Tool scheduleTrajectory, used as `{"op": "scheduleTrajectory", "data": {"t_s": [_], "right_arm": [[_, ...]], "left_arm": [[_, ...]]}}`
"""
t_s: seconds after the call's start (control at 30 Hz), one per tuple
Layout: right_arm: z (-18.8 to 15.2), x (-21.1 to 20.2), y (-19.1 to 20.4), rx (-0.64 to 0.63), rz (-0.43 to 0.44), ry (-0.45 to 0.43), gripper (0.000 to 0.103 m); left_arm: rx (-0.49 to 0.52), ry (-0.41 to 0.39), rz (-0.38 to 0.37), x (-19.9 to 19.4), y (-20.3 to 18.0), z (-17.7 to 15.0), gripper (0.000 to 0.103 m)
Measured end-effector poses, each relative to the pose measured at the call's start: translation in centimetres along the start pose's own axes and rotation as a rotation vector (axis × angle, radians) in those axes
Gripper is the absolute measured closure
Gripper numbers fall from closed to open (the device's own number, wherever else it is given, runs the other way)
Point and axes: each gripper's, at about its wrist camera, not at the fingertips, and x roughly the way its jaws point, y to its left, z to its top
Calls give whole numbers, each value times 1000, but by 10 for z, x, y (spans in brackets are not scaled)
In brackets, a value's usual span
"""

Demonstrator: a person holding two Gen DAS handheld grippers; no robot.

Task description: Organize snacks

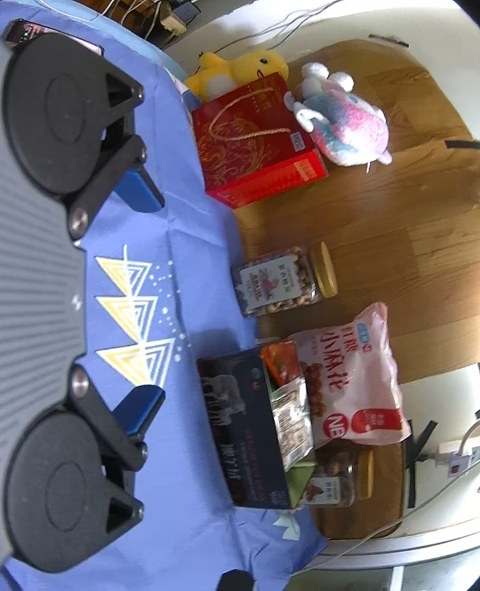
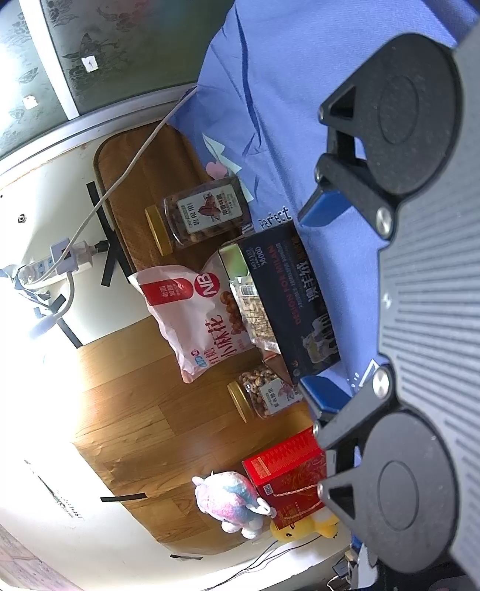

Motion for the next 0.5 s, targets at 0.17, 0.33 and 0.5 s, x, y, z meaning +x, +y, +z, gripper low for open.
{"op": "scheduleTrajectory", "data": {"t_s": [0.17, 0.33, 0.5], "right_arm": [[-2, 1, -1, 4, -2, 5, 13], [-2, 1, -2, 8, -4, 7, 13], [-4, 2, -3, 14, -4, 13, 13]], "left_arm": [[21, 48, -40, 6, -7, -6, 0], [36, 84, -69, 11, -12, -9, 0], [54, 105, -83, 14, -18, -13, 0]]}}
